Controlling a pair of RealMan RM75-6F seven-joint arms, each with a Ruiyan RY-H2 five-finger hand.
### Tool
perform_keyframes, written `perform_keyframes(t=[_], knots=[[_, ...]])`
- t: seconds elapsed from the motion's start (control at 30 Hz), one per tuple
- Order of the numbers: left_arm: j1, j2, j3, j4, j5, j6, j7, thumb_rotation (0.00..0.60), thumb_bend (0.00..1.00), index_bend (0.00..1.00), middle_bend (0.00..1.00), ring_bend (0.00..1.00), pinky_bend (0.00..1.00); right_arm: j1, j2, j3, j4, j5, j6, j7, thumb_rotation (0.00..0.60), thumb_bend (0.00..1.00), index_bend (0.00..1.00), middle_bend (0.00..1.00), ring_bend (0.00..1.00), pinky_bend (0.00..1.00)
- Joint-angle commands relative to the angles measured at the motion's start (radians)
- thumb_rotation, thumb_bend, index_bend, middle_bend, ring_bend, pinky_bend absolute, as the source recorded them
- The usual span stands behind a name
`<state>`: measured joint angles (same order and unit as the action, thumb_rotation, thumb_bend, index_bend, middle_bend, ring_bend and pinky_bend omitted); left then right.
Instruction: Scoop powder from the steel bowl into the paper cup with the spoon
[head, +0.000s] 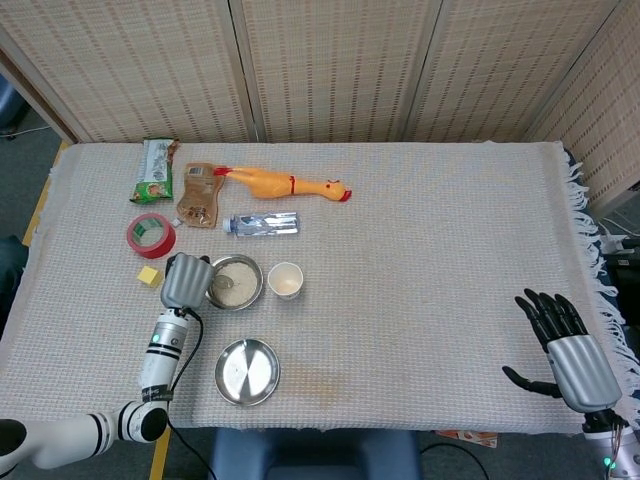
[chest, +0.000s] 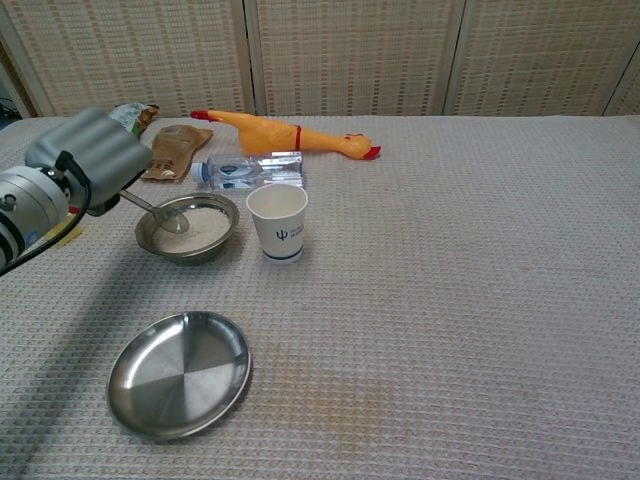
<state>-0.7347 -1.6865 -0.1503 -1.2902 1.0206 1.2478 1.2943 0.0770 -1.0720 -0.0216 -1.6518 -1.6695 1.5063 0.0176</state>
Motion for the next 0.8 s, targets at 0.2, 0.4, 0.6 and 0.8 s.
perform_keyframes(t=[0.2,0.4,0.6,0.8], knots=[[-0.006,-0.040,0.032,0.087,0.042,0.037,0.044,0.600,0.40,0.67,1.00,1.00,1.00,0.007,0.013,-0.013,-0.007,-0.013,-0.018,0.021,0.450,0.11,0.00,0.00,0.00,0.00],[0.002,-0.056,0.048,0.111,0.054,0.034,0.046,0.600,0.40,0.67,1.00,1.00,1.00,0.006,0.016,-0.015,-0.011,-0.015,-0.017,0.025,0.451,0.11,0.00,0.00,0.00,0.00],[0.007,-0.069,0.054,0.118,0.066,0.032,0.034,0.600,0.40,0.67,1.00,1.00,1.00,0.006,0.017,-0.016,-0.011,-0.019,-0.015,0.030,0.451,0.11,0.00,0.00,0.00,0.00],[0.017,-0.071,0.053,0.086,0.068,0.023,0.001,0.600,0.40,0.67,1.00,1.00,1.00,0.006,0.021,-0.015,-0.009,-0.017,-0.014,0.039,0.450,0.11,0.00,0.00,0.00,0.00]])
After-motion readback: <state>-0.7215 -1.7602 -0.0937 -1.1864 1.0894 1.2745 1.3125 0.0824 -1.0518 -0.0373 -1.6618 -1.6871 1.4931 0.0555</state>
